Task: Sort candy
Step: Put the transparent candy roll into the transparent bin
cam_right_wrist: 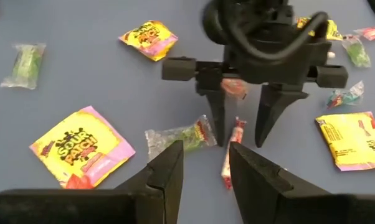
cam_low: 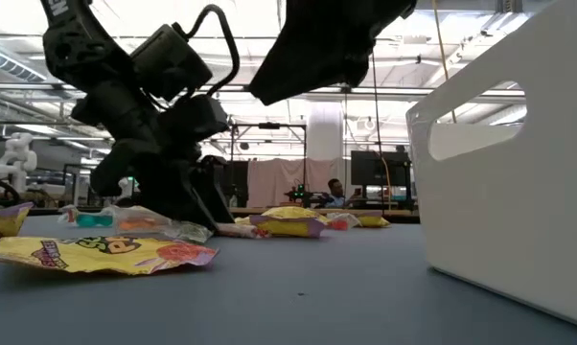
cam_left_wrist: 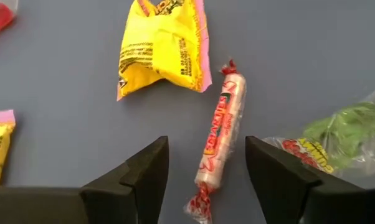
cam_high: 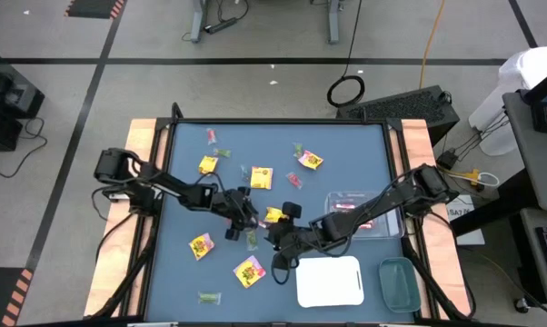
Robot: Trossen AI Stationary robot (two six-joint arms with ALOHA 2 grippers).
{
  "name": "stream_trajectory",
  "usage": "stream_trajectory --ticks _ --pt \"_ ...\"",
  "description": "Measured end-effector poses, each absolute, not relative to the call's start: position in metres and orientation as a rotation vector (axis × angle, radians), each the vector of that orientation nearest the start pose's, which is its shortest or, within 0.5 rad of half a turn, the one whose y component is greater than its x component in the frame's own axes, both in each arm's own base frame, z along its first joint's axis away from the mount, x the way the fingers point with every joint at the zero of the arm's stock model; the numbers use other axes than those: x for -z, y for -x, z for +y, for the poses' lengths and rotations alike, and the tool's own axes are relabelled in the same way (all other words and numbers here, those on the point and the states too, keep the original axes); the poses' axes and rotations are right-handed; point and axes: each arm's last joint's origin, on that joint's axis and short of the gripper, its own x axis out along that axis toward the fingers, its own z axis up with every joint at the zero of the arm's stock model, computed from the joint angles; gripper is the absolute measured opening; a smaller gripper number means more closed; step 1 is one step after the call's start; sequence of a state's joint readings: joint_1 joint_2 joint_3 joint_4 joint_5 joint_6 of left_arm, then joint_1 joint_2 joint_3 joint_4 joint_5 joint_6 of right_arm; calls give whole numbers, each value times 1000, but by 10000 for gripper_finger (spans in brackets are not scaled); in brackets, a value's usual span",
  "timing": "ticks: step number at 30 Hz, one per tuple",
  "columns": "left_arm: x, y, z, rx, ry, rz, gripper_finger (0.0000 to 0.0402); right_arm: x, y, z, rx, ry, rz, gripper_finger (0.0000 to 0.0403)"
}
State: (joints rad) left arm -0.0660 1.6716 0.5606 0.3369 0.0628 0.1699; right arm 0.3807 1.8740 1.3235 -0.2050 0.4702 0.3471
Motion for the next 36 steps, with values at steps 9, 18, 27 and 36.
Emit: stream_trajectory --ticks 9,18,27,36 --pt "-97 -279 -18 244 -152 784 119 -214 -382 142 194 -17 663 118" --pt "-105 -278 -18 248 -176 747 39 -213 -381 141 200 -15 677 118" --pt "-136 -270 -25 248 -146 680 59 -194 -383 138 311 -5 712 131" --pt "-157 -265 -42 308 -167 593 56 -179 -394 126 347 -33 715 219"
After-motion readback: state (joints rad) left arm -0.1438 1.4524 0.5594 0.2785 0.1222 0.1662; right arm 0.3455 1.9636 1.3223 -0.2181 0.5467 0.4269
